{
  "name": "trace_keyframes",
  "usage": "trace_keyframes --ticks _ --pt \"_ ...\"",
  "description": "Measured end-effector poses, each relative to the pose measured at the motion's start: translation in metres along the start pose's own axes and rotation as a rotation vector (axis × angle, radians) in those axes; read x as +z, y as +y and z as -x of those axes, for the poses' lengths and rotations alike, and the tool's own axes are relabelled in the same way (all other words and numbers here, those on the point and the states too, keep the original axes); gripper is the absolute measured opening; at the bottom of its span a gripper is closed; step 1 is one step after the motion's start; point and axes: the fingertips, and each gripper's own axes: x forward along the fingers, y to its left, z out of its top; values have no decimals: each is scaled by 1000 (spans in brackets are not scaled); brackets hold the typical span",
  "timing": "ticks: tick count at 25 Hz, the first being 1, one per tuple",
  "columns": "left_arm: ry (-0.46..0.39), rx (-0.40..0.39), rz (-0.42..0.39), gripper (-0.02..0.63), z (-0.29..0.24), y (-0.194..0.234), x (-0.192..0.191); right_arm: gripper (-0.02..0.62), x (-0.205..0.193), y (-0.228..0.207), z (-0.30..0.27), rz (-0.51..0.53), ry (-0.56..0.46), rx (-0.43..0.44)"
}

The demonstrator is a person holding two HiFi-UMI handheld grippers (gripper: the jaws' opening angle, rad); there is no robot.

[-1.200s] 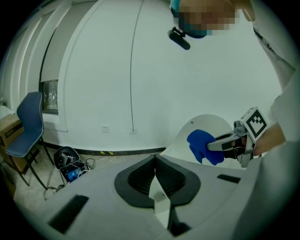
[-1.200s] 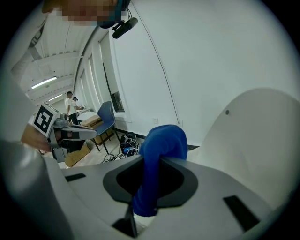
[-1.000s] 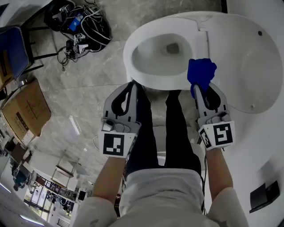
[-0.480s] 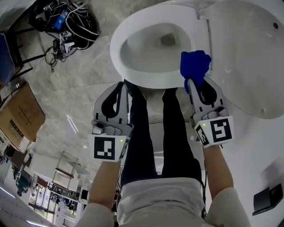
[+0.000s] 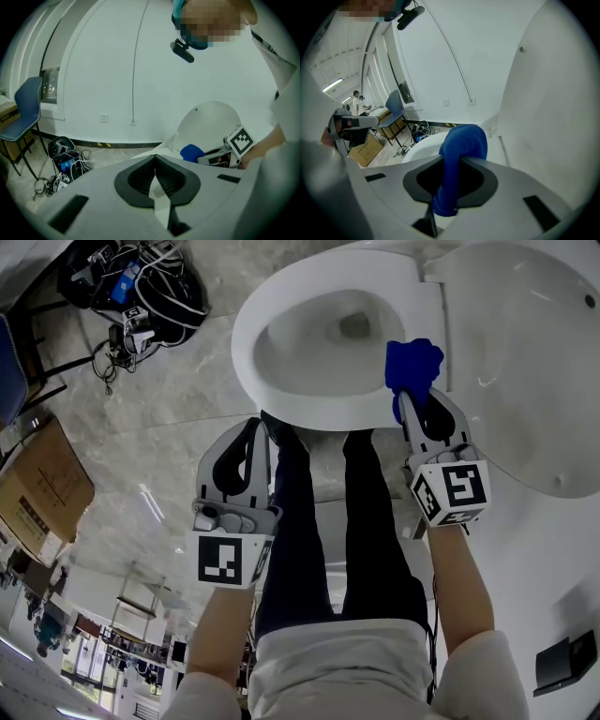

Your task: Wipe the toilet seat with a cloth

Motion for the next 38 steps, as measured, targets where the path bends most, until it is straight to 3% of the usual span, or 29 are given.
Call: trace_keyframes --ticks 19,26,35,38 --pt "56 -32 51 8 -11 8 -16 55 3 -64 -101 -114 45 -97" --pt "67 -35 60 8 -12 15 -18 55 15 -67 -125 -195 43 -85" --pt "70 -40 72 8 -19 19 -17 55 15 -83 -150 -233 81 -94" --pt "76 -42 46 8 -19 19 -17 55 16 -85 -156 -202 92 -87"
